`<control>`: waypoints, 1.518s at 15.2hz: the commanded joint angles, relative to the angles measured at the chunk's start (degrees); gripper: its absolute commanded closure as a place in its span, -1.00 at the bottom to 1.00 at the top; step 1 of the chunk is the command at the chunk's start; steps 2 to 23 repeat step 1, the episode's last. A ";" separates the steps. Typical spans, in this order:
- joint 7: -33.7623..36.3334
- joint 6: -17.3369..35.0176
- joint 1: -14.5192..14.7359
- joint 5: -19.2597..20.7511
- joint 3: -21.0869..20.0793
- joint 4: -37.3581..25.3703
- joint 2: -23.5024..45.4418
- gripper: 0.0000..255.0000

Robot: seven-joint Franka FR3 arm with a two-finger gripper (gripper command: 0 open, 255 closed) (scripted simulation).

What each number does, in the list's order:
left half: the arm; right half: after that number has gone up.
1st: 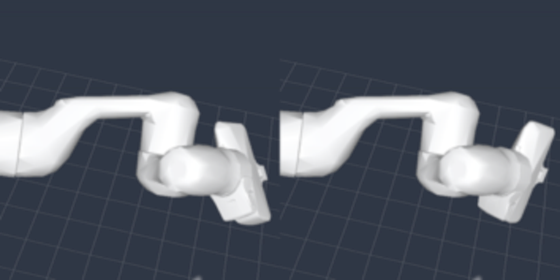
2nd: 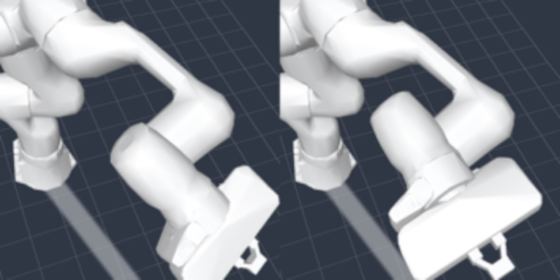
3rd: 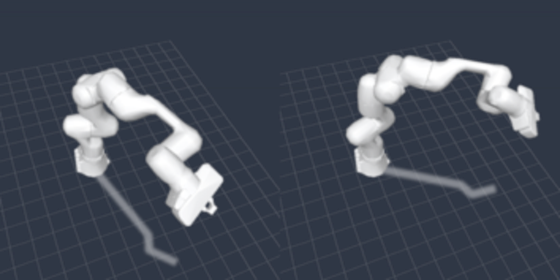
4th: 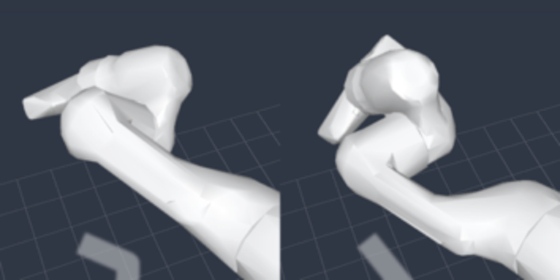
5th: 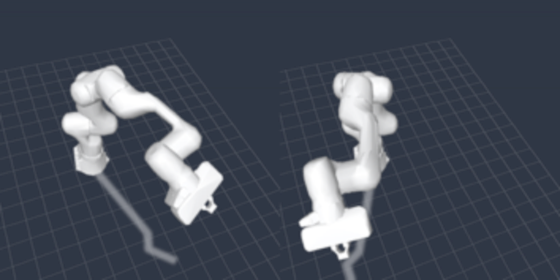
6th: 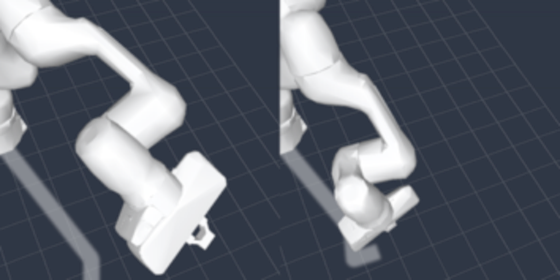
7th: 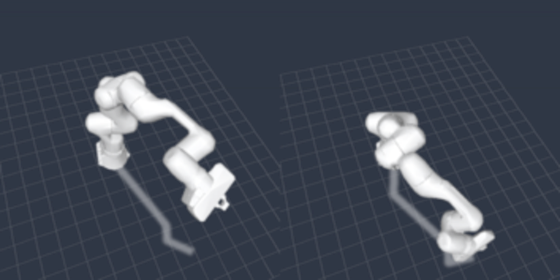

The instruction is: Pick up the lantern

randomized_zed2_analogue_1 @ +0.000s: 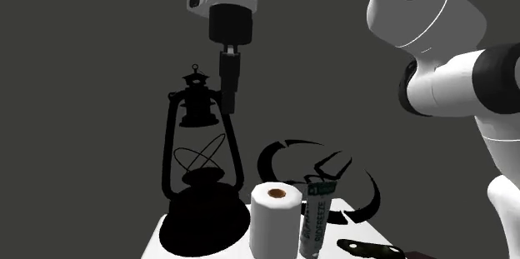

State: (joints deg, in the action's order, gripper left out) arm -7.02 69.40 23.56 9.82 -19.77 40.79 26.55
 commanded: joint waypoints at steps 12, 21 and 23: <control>0.02 -1.43 0.71 0.47 0.11 -2.76 1.19 1.00; 0.02 -1.43 0.71 0.47 0.11 -2.76 1.19 1.00; 0.02 -1.43 0.71 0.47 0.11 -2.76 1.19 1.00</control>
